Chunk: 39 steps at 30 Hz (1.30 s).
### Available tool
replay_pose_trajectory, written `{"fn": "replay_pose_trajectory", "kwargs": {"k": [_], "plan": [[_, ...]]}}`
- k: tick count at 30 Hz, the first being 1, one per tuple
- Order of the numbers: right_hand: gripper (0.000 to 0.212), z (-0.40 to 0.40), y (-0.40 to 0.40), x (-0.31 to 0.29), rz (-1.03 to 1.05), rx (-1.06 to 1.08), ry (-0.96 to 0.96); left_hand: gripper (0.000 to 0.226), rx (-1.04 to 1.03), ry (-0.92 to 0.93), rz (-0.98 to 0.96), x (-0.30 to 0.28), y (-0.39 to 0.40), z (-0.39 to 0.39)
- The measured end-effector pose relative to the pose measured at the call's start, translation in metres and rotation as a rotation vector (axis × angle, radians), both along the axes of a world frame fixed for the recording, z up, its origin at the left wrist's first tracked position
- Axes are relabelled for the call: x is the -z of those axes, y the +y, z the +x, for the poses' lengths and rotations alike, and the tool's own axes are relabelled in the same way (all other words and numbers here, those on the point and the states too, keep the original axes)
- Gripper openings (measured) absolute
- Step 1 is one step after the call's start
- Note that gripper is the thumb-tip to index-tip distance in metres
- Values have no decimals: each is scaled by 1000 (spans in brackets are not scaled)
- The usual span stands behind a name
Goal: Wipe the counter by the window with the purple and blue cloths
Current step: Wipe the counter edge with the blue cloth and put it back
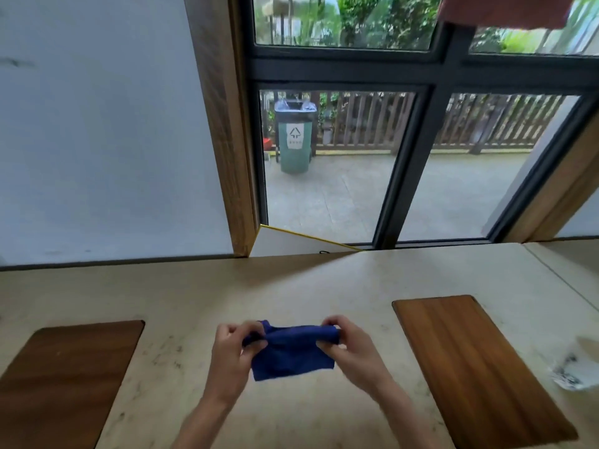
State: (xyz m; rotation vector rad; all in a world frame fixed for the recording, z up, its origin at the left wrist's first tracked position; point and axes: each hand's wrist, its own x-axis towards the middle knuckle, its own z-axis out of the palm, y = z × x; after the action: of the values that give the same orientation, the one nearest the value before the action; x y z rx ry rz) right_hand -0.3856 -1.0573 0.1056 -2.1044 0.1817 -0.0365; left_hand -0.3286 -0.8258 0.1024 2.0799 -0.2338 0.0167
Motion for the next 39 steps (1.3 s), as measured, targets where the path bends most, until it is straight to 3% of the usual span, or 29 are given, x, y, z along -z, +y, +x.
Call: {"fn": "replay_pose_trajectory", "kwargs": {"k": [4, 8, 14, 19, 23, 29, 33, 39], "plan": [[30, 8, -19, -100, -13, 23, -207, 48, 25, -154, -75, -102, -12, 12], [27, 5, -33, -180, 5, 15, -318, 26, 83, -200, -73, -188, -13, 11], [28, -8, -45, -267, 4, -70, -411, 39, 61, -401, 130, -274, -11, 4], [19, -11, -43, -316, -26, -84, -507, 26, -79, -534, 145, -327, -13, -9], [21, -8, -35, -333, 44, -93, -563, 22, -143, -601, 194, -348, -9, -18], [26, 6, 8, -326, 66, -227, -603, 17, -327, -560, 169, -346, 34, -47], [21, 24, 70, -315, 153, -376, -577, 19, -512, -461, 123, -330, 89, -78], [36, 16, 197, -298, 269, -614, -537, 25, -785, -391, 227, -313, 184, -149]]}}
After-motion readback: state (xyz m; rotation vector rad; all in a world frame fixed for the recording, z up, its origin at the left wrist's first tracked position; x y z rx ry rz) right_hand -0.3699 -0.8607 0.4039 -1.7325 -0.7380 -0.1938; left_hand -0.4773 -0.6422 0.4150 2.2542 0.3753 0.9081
